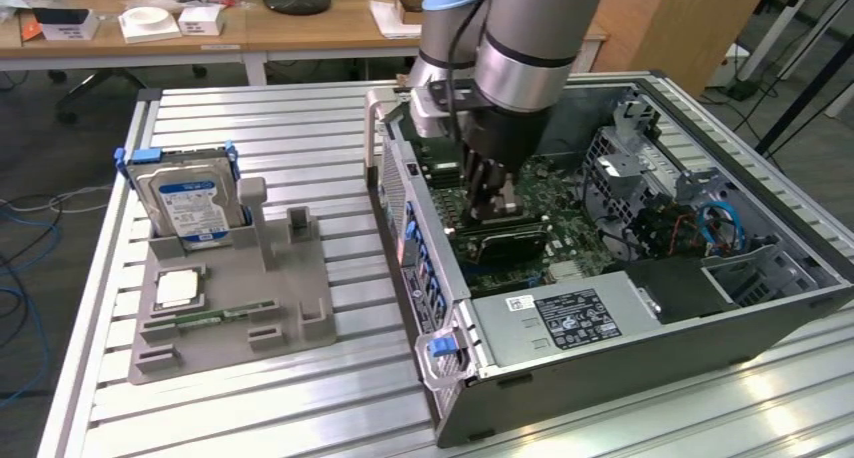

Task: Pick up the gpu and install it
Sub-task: 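Press down on the gpu until it lock into place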

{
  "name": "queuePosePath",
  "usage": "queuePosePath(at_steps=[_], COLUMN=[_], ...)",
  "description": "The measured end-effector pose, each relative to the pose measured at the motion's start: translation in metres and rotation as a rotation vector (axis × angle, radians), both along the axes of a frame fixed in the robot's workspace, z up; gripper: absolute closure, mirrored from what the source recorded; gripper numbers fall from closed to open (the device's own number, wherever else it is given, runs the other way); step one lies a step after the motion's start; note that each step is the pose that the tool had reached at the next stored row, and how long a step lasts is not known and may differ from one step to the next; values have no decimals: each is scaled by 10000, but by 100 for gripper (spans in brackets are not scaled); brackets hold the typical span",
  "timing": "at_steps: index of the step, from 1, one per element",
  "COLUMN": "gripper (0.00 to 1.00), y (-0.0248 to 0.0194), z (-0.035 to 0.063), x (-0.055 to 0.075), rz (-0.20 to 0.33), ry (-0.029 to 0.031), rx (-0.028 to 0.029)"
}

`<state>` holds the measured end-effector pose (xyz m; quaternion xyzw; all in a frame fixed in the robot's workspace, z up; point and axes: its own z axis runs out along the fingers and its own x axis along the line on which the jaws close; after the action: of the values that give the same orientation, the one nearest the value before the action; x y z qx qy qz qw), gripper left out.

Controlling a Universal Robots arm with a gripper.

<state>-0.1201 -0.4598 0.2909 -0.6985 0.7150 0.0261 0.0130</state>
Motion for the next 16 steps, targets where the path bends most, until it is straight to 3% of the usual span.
queuePosePath(at_steps=[6,10,13,14,16], gripper=[89,89,89,89,89], y=[0,0,-2,-2,-2], z=[0,-1,1,2,5], x=[-256,-322,-319,-320,-321], rz=[-1,-1,3,2,-3], ry=[5,26,281,330,354], rx=[107,149,161,163,161])
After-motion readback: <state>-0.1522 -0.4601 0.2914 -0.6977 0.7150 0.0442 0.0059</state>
